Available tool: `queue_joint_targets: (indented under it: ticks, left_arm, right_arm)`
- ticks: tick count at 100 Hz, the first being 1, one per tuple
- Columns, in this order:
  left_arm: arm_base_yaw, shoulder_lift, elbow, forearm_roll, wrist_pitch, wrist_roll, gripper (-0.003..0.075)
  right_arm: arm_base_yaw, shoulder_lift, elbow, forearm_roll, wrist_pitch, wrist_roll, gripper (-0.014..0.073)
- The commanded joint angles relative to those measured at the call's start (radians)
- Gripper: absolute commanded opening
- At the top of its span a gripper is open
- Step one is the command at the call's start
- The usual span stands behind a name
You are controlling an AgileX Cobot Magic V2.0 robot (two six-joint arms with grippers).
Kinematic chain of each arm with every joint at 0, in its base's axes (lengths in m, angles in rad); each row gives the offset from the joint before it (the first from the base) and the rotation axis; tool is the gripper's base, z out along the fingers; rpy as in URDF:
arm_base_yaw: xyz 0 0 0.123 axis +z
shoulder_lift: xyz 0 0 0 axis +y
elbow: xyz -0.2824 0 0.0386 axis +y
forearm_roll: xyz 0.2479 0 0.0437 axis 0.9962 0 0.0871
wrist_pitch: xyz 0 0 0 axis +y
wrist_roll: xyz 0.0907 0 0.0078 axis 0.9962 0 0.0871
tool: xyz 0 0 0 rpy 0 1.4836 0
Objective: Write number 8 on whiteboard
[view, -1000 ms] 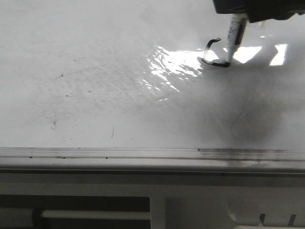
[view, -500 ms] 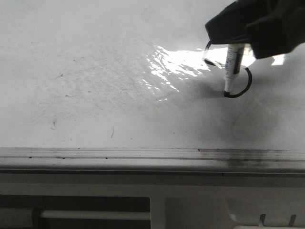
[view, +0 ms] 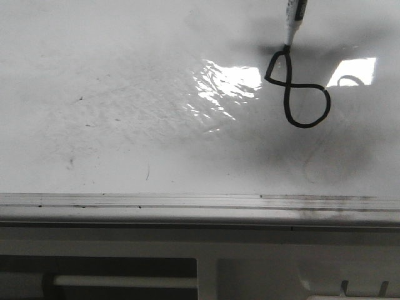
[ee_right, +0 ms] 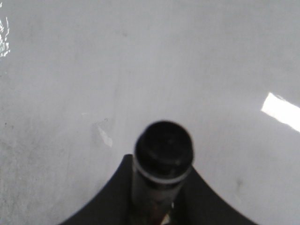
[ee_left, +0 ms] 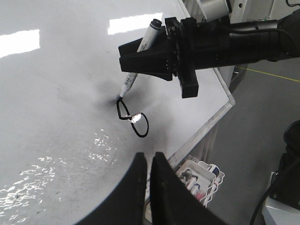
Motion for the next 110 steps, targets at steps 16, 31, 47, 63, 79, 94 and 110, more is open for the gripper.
queue_joint_targets:
  ticks: [16, 31, 47, 63, 79, 94, 110]
  left_arm:
    - [0.001, 0.002, -0.027, -0.029, -0.003, -0.008, -0.0020]
    - [0.001, 0.002, -0.027, -0.029, -0.003, -0.008, -0.0020]
    - [0.001, 0.002, -0.027, -0.027, 0.002, -0.006, -0.0005]
    - [0.001, 0.065, -0.030, -0.020, 0.075, 0.015, 0.0300]
    - [0.001, 0.207, -0.055, -0.050, 0.189, 0.047, 0.0459]
    - [0.001, 0.346, -0.110, -0.181, 0.311, 0.267, 0.0421]
    - [0.001, 0.469, -0.146, -0.311, 0.403, 0.439, 0.0420]
  right_arm:
    - [-0.004, 0.025, -0.076, -0.009, 0.002, -0.020, -0.0065]
    - [0.038, -0.038, -0.115, -0.009, 0.067, -0.020, -0.0067]
    - [0.097, -0.178, -0.223, -0.009, 0.365, -0.020, -0.0067]
    - [0.097, -0.243, -0.277, -0.001, 0.616, -0.020, -0.0070]
    - [0.110, -0.226, -0.277, 0.081, 0.772, -0.022, -0.0071]
    - [0.156, -0.157, -0.277, 0.199, 0.762, -0.142, -0.0071]
    - [0.233, -0.084, -0.277, 0.297, 0.699, -0.238, -0.0071]
